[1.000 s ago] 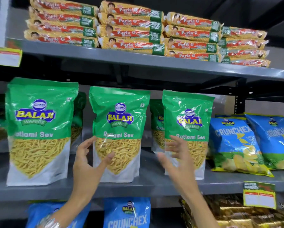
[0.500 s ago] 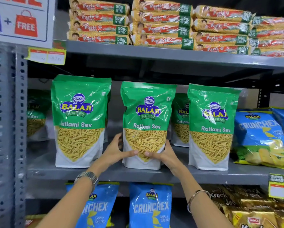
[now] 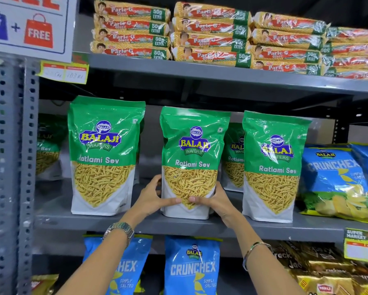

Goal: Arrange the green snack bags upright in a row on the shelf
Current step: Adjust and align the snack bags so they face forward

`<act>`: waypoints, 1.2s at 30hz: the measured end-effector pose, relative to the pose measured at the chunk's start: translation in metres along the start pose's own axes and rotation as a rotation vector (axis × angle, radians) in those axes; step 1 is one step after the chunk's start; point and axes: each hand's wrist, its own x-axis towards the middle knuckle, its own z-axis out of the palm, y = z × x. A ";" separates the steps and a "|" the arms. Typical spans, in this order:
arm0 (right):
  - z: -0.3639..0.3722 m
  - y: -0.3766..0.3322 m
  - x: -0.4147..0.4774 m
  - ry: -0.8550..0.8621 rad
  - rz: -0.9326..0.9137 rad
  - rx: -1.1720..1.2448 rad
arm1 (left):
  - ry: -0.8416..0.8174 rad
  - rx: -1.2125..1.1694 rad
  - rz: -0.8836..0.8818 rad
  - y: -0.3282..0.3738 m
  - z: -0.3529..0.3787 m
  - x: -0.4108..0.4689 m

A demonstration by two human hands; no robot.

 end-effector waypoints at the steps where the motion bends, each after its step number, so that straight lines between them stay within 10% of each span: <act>1: -0.003 0.000 0.000 0.001 -0.002 0.005 | -0.004 -0.001 0.001 0.001 0.003 0.000; 36: -0.018 0.008 0.006 0.012 0.015 -0.016 | 0.001 -0.017 -0.003 -0.008 0.013 0.010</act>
